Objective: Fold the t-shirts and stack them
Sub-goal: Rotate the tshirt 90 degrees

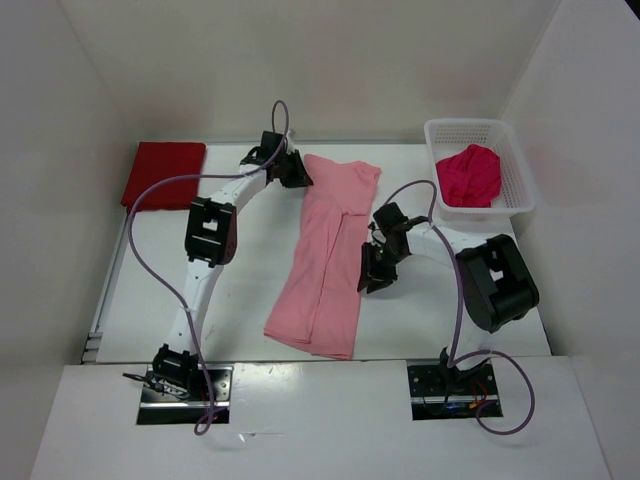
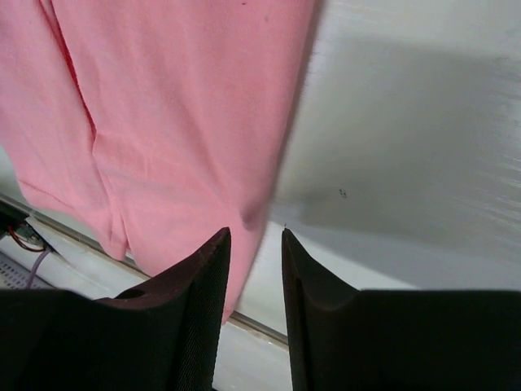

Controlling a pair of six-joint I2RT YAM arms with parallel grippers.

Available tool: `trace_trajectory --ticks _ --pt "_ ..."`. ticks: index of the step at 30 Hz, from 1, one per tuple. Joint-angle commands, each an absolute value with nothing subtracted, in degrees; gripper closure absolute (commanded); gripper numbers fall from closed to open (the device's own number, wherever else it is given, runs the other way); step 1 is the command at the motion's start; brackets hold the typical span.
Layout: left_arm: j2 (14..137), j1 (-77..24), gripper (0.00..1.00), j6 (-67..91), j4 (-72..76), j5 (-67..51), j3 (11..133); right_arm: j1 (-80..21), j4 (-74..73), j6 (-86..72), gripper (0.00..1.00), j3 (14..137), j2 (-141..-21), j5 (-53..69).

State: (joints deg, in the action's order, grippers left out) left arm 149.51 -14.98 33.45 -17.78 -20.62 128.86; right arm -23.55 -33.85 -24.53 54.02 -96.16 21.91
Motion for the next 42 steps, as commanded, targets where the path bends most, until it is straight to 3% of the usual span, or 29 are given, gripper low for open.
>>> trace_trajectory --ticks 1,2,5,14,16,17,18,19,22,29,34,42 --pt "154.06 -15.56 0.8 37.16 -18.81 -22.76 137.34 -21.63 -35.16 -23.03 0.63 56.6 -95.19 22.93" --pt "155.81 -15.56 0.9 37.79 -18.81 -21.81 139.11 -20.93 -34.63 -23.03 0.63 56.6 -95.19 22.94" --pt "158.03 -14.77 1.0 37.79 -20.13 -17.86 146.5 -19.43 -33.84 -22.5 0.63 56.6 -95.19 22.94" --pt "149.86 -6.77 1.0 43.33 -10.9 -11.25 135.28 -19.42 -33.66 -20.04 0.68 62.57 -102.56 22.24" --pt "149.85 -6.06 0.92 44.03 -10.11 -13.52 134.65 -19.42 -34.36 -20.04 0.65 63.89 -102.57 22.24" --pt "148.81 -6.06 0.84 44.03 -10.11 -15.45 134.65 -19.42 -34.37 -20.04 0.61 64.59 -102.57 22.24" --pt "147.84 -6.06 0.63 44.03 -9.59 -16.69 131.43 -19.42 -34.37 -20.04 0.58 64.6 -101.96 22.93" --pt "146.44 -6.06 0.53 42.82 -8.88 -17.83 128.87 -19.42 -34.37 -21.08 0.56 63.82 -100.39 24.07" --pt "136.52 -6.06 0.37 40.18 -5.46 -16.97 112.76 -19.42 -32.35 -23.63 0.51 58.83 -95.74 27.32" --pt "110.33 -6.06 0.4 39.98 -4.21 -15.9 80.37 -28.81 -26.98 -35.83 0.46 45.54 -85.62 26.2" --pt "92.6 -8.43 0.45 40.77 -11.15 -15.65 57.11 -29.36 -23.56 -42.71 0.46 38.85 -78.76 22.77" --pt "73.66 -15.11 0.48 51.84 -17.23 -13.63 35.71 -29.36 -15.74 -47.28 0.46 34.28 -76.64 23.55"
